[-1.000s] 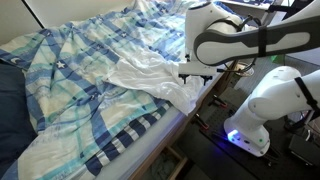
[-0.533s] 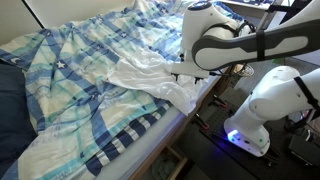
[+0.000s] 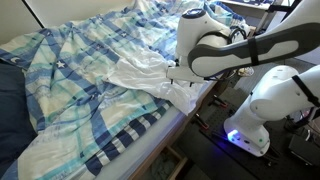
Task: Fold the white t-sheet on the bed
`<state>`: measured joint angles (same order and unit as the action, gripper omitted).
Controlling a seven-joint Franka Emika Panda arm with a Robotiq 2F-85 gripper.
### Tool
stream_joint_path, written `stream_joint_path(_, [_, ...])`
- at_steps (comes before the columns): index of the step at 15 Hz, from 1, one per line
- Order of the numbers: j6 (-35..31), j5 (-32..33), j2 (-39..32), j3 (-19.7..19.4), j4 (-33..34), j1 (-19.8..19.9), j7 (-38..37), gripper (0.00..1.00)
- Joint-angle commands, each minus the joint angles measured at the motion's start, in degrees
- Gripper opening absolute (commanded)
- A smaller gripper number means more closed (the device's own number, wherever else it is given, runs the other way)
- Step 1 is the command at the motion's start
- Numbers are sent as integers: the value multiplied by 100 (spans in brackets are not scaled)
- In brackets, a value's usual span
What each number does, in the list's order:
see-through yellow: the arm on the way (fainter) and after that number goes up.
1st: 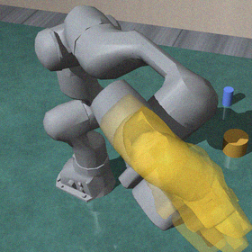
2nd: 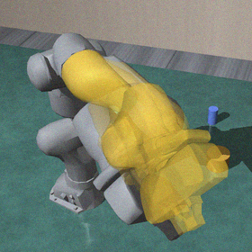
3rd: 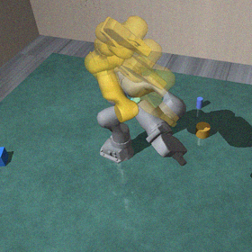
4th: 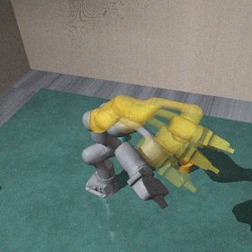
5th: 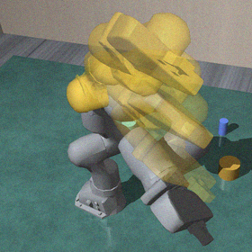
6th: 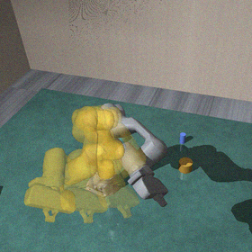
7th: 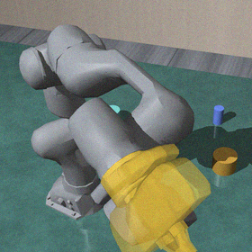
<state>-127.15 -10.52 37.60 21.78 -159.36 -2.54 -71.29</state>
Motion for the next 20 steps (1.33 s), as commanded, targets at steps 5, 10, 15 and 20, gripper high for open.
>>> stream_joint_path(5, [-1156, 264, -706, 18, -2, -54, -430, 95])
stream_joint_path(10, [-1745, 416, -1057, 21, -1, -87, -470, 53])
stream_joint_path(15, [-1927, 501, -1136, -15, 0, -129, -451, 16])
stream_joint_path(20, [-1818, 379, -833, -97, 31, -321, -364, 1])
